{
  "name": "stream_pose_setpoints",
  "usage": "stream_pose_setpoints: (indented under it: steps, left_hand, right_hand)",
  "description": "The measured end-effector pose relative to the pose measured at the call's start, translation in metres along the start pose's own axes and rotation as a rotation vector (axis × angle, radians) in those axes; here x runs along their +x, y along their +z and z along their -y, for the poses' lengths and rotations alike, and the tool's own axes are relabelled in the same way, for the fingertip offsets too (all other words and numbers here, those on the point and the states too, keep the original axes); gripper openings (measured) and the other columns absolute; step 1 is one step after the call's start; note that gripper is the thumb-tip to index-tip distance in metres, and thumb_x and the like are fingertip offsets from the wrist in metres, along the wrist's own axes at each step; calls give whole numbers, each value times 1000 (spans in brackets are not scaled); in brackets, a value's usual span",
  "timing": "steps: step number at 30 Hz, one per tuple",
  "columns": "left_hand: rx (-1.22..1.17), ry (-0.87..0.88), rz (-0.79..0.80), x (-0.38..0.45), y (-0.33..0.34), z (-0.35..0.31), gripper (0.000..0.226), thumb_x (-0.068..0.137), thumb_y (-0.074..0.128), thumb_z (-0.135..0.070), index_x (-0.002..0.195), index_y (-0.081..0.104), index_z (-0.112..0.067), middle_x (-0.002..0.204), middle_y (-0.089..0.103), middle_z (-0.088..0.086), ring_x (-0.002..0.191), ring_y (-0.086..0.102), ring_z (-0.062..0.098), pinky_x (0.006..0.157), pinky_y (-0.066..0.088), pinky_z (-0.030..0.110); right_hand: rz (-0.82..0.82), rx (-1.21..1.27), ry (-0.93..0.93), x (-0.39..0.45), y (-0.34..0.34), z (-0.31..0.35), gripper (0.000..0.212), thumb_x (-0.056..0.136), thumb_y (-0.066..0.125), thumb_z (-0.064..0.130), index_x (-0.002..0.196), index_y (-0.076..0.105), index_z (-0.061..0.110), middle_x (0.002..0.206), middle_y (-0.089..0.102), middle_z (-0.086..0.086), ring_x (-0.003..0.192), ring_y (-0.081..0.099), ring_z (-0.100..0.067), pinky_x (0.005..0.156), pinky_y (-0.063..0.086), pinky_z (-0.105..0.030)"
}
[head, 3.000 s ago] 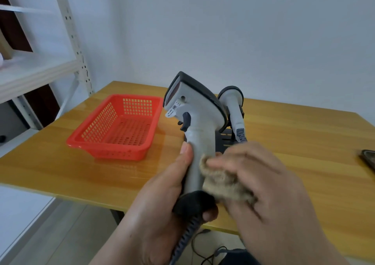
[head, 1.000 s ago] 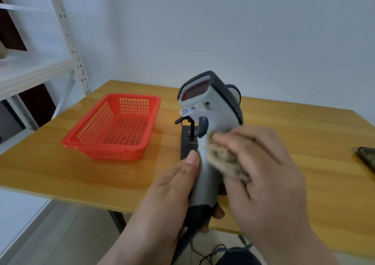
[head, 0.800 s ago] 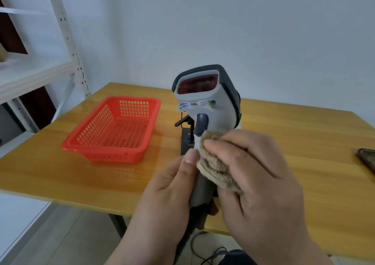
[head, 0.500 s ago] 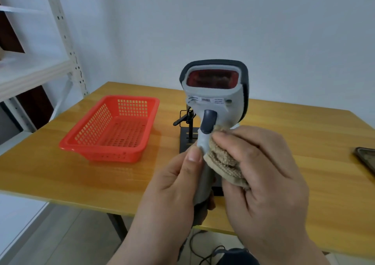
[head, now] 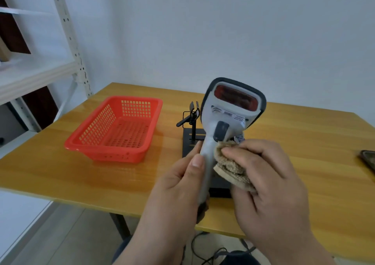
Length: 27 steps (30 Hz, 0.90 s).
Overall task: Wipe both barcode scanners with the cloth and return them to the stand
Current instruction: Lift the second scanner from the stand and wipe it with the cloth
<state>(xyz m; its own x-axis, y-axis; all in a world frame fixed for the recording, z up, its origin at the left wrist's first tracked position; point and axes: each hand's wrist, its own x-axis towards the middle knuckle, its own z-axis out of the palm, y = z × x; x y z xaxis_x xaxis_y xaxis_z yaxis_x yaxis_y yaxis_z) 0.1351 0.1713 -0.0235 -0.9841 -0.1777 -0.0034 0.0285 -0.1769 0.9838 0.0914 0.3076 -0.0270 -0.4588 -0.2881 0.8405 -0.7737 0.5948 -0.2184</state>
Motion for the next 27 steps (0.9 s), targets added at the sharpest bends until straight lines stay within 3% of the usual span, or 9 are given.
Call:
stream_pose_setpoints:
  steps: [3,5,7,11,14,18,20,23,27]
  left_hand:
    - [74,-11,-60,1,-1,5,58,75,45,-71,116,63,-34,64,65,1,54,58,16,53,41,35]
    - [114,40,-14,-1,3,4,57,78,41,-71,121,60,-40,91,68,17,75,68,27,60,50,47]
    - [134,105,37,-4,8,-1,49,87,39,-66,126,57,-43,120,53,15,109,60,33,86,51,59]
    - [120,133,-84,-6,5,-1,37,81,42,-59,106,64,-45,94,72,-23,103,64,0,76,49,12]
    - [193,136,-118,-5,-2,-1,51,76,37,-66,117,61,-47,96,70,-18,102,63,3,74,45,15]
    - [165,157,-64,-2,4,-1,45,86,39,-65,111,66,-39,70,64,-6,63,59,12,58,46,32]
    - [165,163,-72,-2,5,-1,44,84,42,-65,108,67,-37,72,68,-8,67,62,8,61,47,29]
    - [173,120,-141,-2,-1,2,40,73,47,-69,100,62,-43,84,73,-12,72,68,7,64,55,35]
    - [189,104,-131,-3,-2,3,39,68,50,-68,97,58,-44,81,72,-3,65,67,16,58,53,36]
  right_hand:
    - [-80,-7,69,1,-6,2,28,79,58,-4,104,71,-1,97,59,-8,88,56,-13,83,41,-8]
    - [-184,8,28,9,-7,10,27,83,57,-4,106,69,-3,99,56,-7,90,56,-13,84,43,-12]
    - [-201,3,-32,17,-6,14,28,83,58,-6,109,68,-4,101,58,-11,94,59,-21,85,47,-23]
    - [-52,-35,37,7,1,0,38,77,59,-8,113,68,-1,106,61,-13,97,59,-22,88,46,-20]
    - [-44,2,147,-5,-1,0,38,73,62,-7,110,69,0,103,58,-6,93,57,-12,87,38,-5]
    - [-167,76,65,3,3,17,29,82,62,-3,110,67,-2,108,54,-7,99,57,-12,90,44,-15]
    - [-118,81,46,0,7,14,27,84,61,0,110,69,1,110,54,-8,102,59,-18,91,46,-22]
    - [-37,91,124,-7,8,7,29,78,62,-2,105,72,3,104,57,-4,96,58,-13,87,43,-13]
    - [-108,49,91,-1,3,17,26,82,62,2,106,72,2,101,60,-8,92,59,-16,83,46,-16]
